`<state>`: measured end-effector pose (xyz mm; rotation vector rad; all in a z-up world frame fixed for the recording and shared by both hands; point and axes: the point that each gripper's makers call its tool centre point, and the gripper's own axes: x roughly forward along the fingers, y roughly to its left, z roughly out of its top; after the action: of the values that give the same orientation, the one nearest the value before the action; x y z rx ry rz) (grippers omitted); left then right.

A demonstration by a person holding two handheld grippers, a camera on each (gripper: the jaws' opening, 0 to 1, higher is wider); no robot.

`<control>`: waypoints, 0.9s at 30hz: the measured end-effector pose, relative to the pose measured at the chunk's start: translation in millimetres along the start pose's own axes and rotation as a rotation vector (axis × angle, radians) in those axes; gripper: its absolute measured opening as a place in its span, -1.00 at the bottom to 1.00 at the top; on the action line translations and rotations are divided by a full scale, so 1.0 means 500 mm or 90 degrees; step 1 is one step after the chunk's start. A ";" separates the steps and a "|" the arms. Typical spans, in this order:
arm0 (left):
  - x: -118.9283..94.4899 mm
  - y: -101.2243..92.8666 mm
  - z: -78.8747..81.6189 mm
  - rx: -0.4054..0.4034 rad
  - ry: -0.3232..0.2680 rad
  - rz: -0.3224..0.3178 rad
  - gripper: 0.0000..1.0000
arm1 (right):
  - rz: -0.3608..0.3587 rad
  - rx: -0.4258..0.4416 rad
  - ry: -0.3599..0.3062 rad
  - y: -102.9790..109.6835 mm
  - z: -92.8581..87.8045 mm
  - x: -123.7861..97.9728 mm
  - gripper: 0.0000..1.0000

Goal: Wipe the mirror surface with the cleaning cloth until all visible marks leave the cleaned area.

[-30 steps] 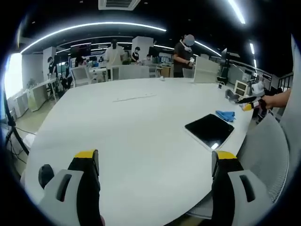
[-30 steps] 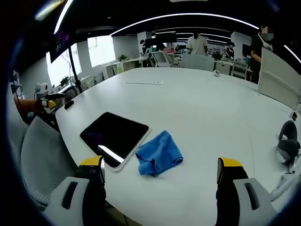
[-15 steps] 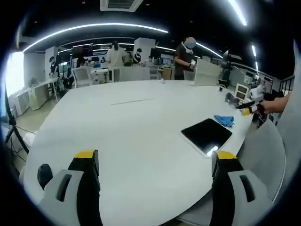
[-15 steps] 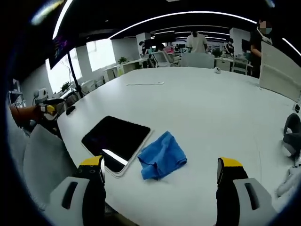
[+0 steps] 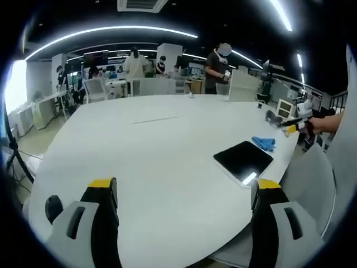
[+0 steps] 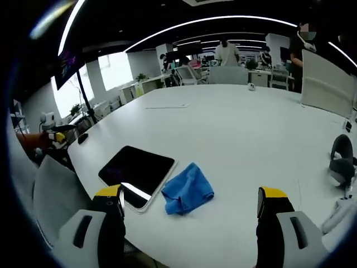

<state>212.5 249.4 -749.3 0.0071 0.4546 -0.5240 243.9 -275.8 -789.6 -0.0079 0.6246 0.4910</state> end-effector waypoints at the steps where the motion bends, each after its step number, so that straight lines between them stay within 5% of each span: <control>1: 0.000 0.003 -0.008 -0.007 0.008 0.005 0.98 | -0.004 -0.002 0.001 -0.006 -0.002 -0.002 0.97; 10: -0.014 -0.014 -0.037 -0.009 0.028 0.009 0.98 | -0.007 0.008 0.000 0.002 -0.013 0.020 0.97; 27: 0.015 -0.007 0.007 -0.006 0.003 -0.019 0.98 | -0.017 0.000 -0.001 0.023 -0.025 0.014 0.97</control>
<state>217.8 242.3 -749.0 -0.0073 0.4626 -0.5521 236.6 -264.2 -802.3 -0.0165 0.6223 0.4649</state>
